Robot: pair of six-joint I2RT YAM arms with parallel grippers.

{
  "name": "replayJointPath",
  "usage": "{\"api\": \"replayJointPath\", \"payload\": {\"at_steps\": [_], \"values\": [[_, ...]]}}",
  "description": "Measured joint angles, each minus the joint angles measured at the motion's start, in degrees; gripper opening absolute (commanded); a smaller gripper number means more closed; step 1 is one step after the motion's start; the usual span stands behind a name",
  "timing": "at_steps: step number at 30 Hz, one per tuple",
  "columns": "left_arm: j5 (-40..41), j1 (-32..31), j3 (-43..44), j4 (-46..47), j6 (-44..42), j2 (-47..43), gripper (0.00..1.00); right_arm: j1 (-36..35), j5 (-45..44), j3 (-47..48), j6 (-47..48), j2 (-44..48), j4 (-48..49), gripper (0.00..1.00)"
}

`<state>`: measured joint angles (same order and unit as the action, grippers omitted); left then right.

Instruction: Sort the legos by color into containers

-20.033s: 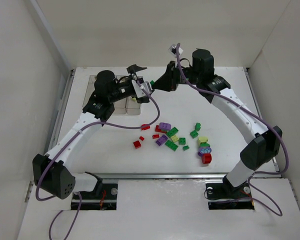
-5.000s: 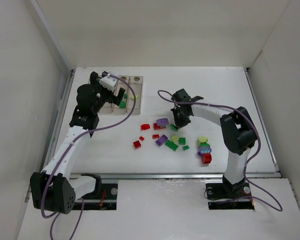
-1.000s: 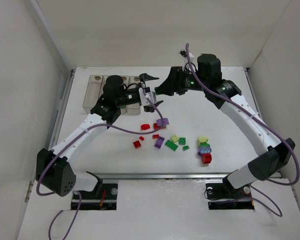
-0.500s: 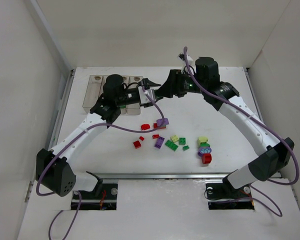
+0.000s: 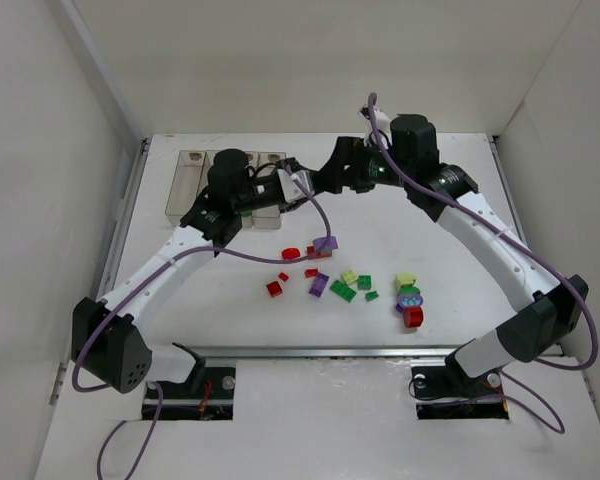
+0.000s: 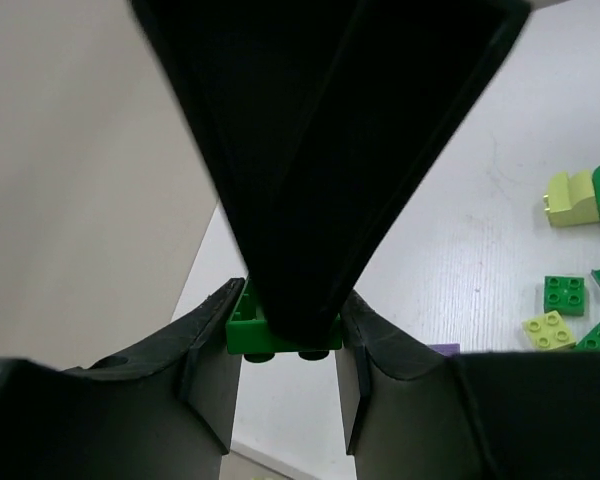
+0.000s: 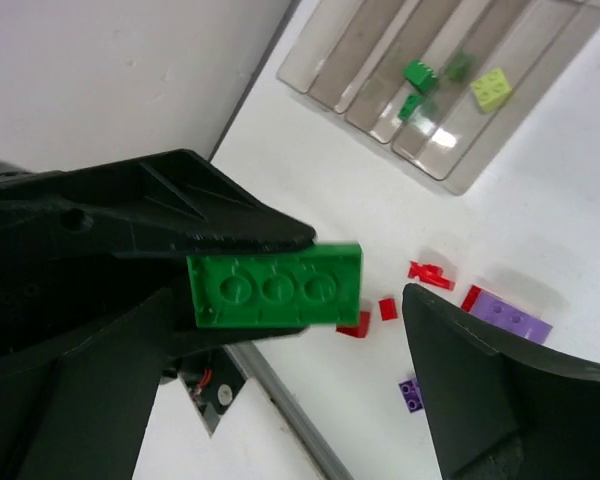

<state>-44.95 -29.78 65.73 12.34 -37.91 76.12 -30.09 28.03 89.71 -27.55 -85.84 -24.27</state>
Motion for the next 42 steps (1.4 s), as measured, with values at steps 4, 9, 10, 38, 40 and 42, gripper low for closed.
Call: {"api": "replayJointPath", "payload": {"at_steps": [4, 9, 10, 38, 40, 42], "values": [[5.92, 2.08, 0.17, -0.92, 4.44, 0.46, 0.00, 1.77, -5.16, -1.60, -2.32, 0.79, -0.74, 1.00], [17.84, 8.79, 3.32, -1.84, 10.67, 7.48, 0.00, 8.07, -14.38, -7.30, -5.79, 4.87, -2.08, 1.00], [20.37, 10.23, 3.43, -1.64, 11.43, 9.31, 0.00, 8.98, -15.82, -7.72, -5.97, 5.42, -2.62, 1.00], [32.30, 19.98, 19.30, -7.19, 8.81, 39.10, 0.30, 10.19, -19.76, -1.73, 1.22, -4.57, -9.97, 1.00], [31.85, 19.98, 19.28, -7.23, 8.35, 39.15, 0.58, 10.19, -19.50, -1.36, 1.25, -4.57, -10.10, 1.00], [31.74, 19.98, 19.28, -6.80, 8.26, 39.17, 0.73, 10.19, -19.21, -1.16, 1.27, -4.57, -10.10, 1.00]]}}
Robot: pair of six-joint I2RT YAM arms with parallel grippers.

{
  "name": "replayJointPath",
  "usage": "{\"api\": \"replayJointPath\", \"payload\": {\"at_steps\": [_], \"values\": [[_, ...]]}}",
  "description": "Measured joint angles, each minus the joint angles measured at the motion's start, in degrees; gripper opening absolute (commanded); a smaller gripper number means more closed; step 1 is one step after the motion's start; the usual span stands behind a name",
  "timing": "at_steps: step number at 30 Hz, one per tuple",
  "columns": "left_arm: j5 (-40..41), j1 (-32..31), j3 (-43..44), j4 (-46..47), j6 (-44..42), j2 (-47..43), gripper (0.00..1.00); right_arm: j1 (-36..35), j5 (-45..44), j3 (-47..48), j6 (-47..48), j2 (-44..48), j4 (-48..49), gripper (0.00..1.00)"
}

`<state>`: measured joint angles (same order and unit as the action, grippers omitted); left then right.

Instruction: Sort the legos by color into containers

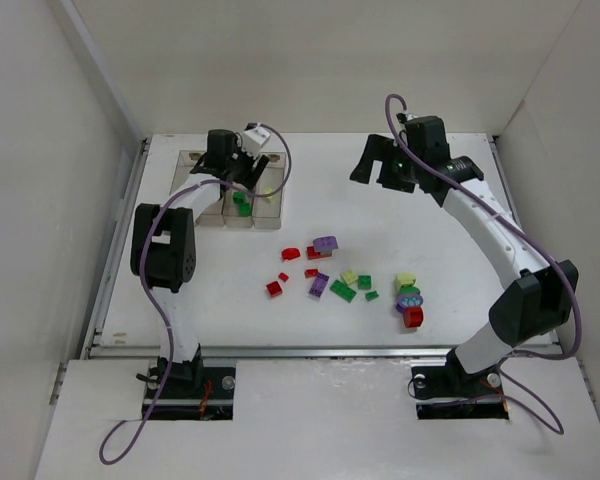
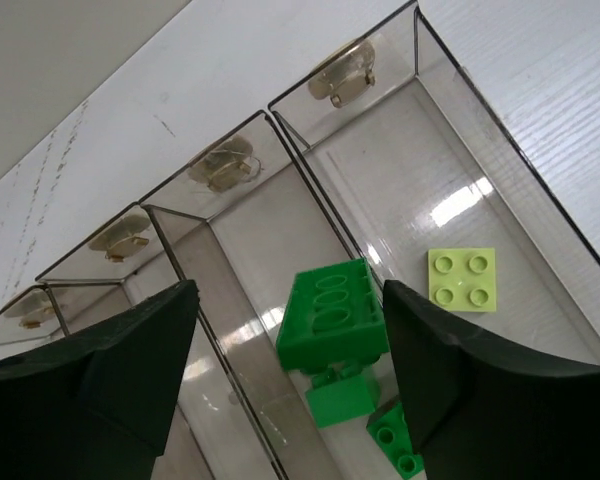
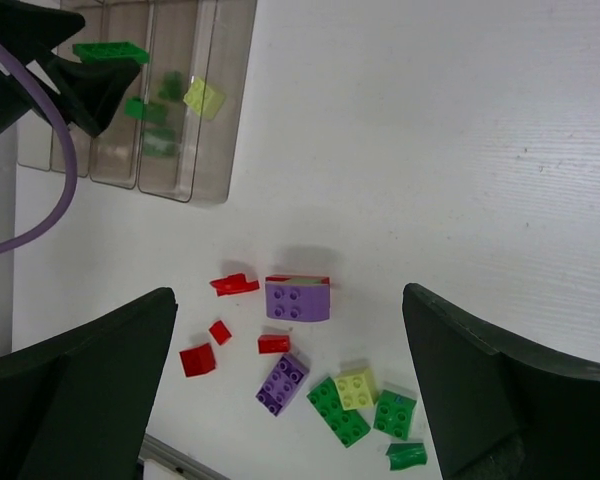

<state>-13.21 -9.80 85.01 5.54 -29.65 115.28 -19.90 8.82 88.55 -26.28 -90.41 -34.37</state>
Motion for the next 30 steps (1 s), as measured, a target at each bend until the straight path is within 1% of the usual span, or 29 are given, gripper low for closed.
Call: {"api": "replayJointPath", "payload": {"at_steps": [2, 8, 13, 18, 21, 24, 25, 26, 27, 28, 30], "values": [[-0.04, 0.00, 0.00, 0.39, -0.09, 0.00, 0.80, 0.00, 0.31, 0.15, 0.02, 0.00, -0.11, 1.00], [-0.07, 0.00, 0.00, 0.70, -0.17, -0.57, 0.81, -0.13, -0.42, 1.46, 1.03, 0.04, -1.64, 1.00], [0.57, 0.00, 0.46, -0.59, -0.02, -2.86, 0.82, -0.85, -1.97, 1.84, 2.54, 0.04, -3.50, 1.00], [0.57, 0.00, 2.75, -5.03, 0.11, -6.93, 0.82, -3.48, -2.34, 1.22, 7.54, -0.15, -4.76, 1.00], [-0.48, 0.02, 4.07, -7.19, -1.38, -11.26, 0.82, -7.43, -2.56, -0.17, 12.52, -1.46, -5.35, 1.00], [-2.82, 0.07, 2.23, -7.98, -8.66, -18.82, 0.83, -12.85, -2.21, -2.60, 18.73, -3.93, -5.05, 1.00], [-4.02, 0.09, 0.22, -7.89, -11.74, -22.10, 0.86, -14.51, -2.10, -3.45, 20.59, -4.74, -4.98, 1.00], [-5.49, 0.09, -2.27, -8.46, -15.52, -25.59, 0.93, -16.09, -2.21, -4.26, 22.47, -5.64, -5.07, 1.00], [-7.13, 0.02, -4.66, -9.70, -19.17, -29.00, 0.98, -17.44, -2.19, -4.74, 23.93, -6.51, -5.16, 1.00], [-8.63, -0.35, -6.51, -11.15, -21.73, -31.56, 1.00, -18.21, -1.95, -5.05, 24.90, -7.19, -5.07, 1.00], [-12.04, -1.92, -9.31, -15.21, -26.23, -35.08, 1.00, -17.57, -0.42, -5.33, 25.70, -7.56, -4.90, 1.00]]}}
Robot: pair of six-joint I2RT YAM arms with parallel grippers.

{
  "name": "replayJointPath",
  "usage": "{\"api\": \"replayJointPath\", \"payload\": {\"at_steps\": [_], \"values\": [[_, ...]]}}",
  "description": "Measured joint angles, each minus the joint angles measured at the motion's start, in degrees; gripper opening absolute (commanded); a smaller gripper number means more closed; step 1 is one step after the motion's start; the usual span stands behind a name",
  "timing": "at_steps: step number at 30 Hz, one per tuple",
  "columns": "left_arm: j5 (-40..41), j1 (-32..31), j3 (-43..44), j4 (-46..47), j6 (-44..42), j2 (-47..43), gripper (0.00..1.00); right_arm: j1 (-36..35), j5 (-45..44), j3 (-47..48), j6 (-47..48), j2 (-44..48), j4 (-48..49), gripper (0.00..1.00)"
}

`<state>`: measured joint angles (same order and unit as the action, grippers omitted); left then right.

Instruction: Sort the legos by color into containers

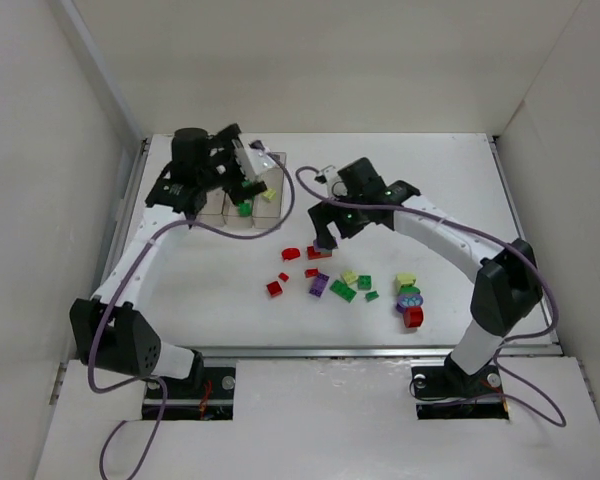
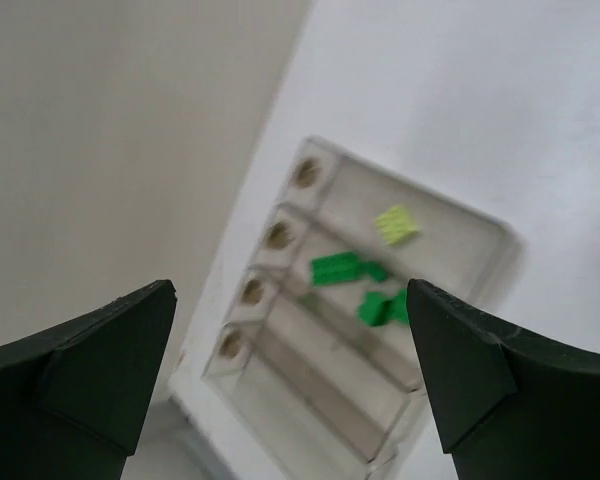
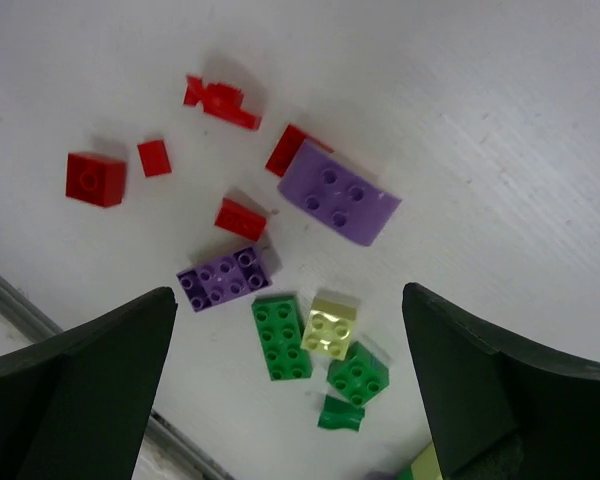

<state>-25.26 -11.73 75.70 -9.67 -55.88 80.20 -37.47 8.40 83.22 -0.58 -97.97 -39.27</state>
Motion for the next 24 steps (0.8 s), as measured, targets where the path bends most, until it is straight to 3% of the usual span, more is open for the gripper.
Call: {"api": "replayJointPath", "payload": {"at_steps": [3, 7, 11, 16, 21, 24], "values": [[-5.81, -5.49, -1.03, -7.52, -3.89, 0.94, 1.00, 5.73, 2.14, -2.36, -0.50, 2.67, 2.47, 1.00], [-9.38, -14.82, -0.55, -13.79, -4.90, 9.64, 0.98, 12.96, -1.95, -3.43, -3.08, 5.11, 2.91, 1.00], [-9.07, -22.16, 1.81, -16.22, -3.82, 20.65, 0.97, 13.00, -5.27, -7.17, -5.55, 7.58, 3.74, 1.00], [-8.46, -24.59, 2.27, -18.10, -2.43, 24.76, 0.97, 12.13, -7.02, -12.02, -7.43, 10.62, 4.11, 1.00], [-7.37, -25.42, 9.46, -17.51, 1.55, 30.56, 0.88, 12.46, -8.76, -12.90, -7.82, 11.13, 4.39, 1.00], [-6.36, -25.57, 12.79, -16.55, 3.23, 34.47, 0.88, 13.62, -9.94, -12.90, -7.39, 11.13, 4.59, 1.00]]}}
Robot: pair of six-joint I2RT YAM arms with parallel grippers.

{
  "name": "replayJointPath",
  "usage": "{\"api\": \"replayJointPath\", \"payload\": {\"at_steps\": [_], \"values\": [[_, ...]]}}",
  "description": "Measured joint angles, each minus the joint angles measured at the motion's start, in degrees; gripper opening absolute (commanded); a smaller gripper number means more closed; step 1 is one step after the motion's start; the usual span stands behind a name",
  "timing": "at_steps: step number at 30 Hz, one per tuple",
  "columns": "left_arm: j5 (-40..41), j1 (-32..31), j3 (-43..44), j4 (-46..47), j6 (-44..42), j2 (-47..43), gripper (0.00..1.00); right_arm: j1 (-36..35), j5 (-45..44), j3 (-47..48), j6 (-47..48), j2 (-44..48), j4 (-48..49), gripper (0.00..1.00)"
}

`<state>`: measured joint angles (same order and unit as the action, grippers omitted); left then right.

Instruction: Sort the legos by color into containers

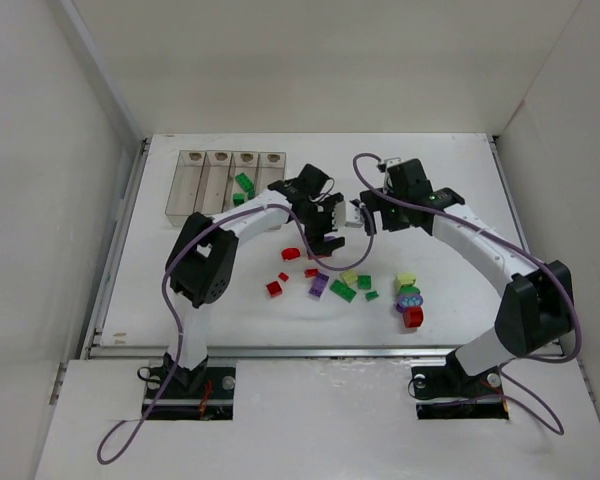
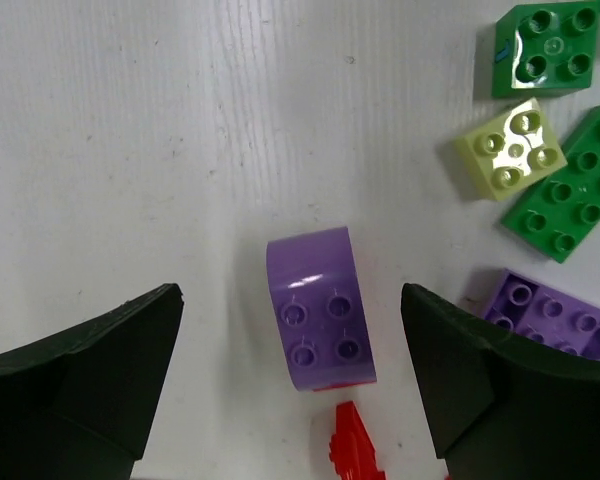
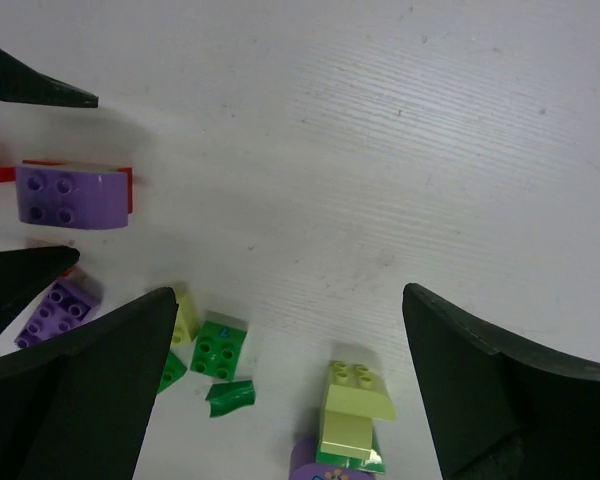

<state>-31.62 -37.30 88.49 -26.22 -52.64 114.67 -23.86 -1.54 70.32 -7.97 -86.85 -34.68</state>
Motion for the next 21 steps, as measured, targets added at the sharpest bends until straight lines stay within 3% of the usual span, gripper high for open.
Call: {"api": "replayJointPath", "payload": {"at_steps": [5, 9, 10, 12, 15, 17, 18, 21], "values": [[0.94, -0.72, 2.47, -0.07, 0.02, 3.56, 0.76, 0.61, -2.78, -0.59, 1.01, -0.09, 0.22, 1.00], [1.44, -0.90, 3.56, -0.96, -0.42, 4.31, 0.46, 0.96, -3.21, -0.72, 1.86, -0.09, 0.22, 1.00], [1.40, -0.90, 3.93, -1.33, -0.59, 4.44, 0.32, 1.09, -3.19, -0.72, 1.99, -0.09, 0.22, 1.00], [1.29, -0.85, 4.79, -2.49, -0.87, 4.68, 0.25, 1.31, -3.08, -0.66, 2.21, -0.09, 0.13, 1.00], [0.52, -0.44, 6.10, -5.07, -1.73, 5.03, 0.33, 1.51, -2.95, -0.39, 2.51, -0.09, 0.00, 1.00], [-0.35, 0.04, 6.29, -6.58, -2.69, 5.05, 0.47, 1.66, -2.49, -0.31, 2.60, -0.07, -0.09, 1.00], [-0.50, 0.28, 6.29, -7.41, -3.06, 5.05, 0.60, 1.75, -2.08, -0.24, 2.60, 0.02, -0.09, 1.00], [-0.87, 0.85, 6.25, -9.88, -3.89, 5.18, 0.70, 1.77, -1.16, 0.15, 2.60, 0.55, -0.04, 1.00]]}}
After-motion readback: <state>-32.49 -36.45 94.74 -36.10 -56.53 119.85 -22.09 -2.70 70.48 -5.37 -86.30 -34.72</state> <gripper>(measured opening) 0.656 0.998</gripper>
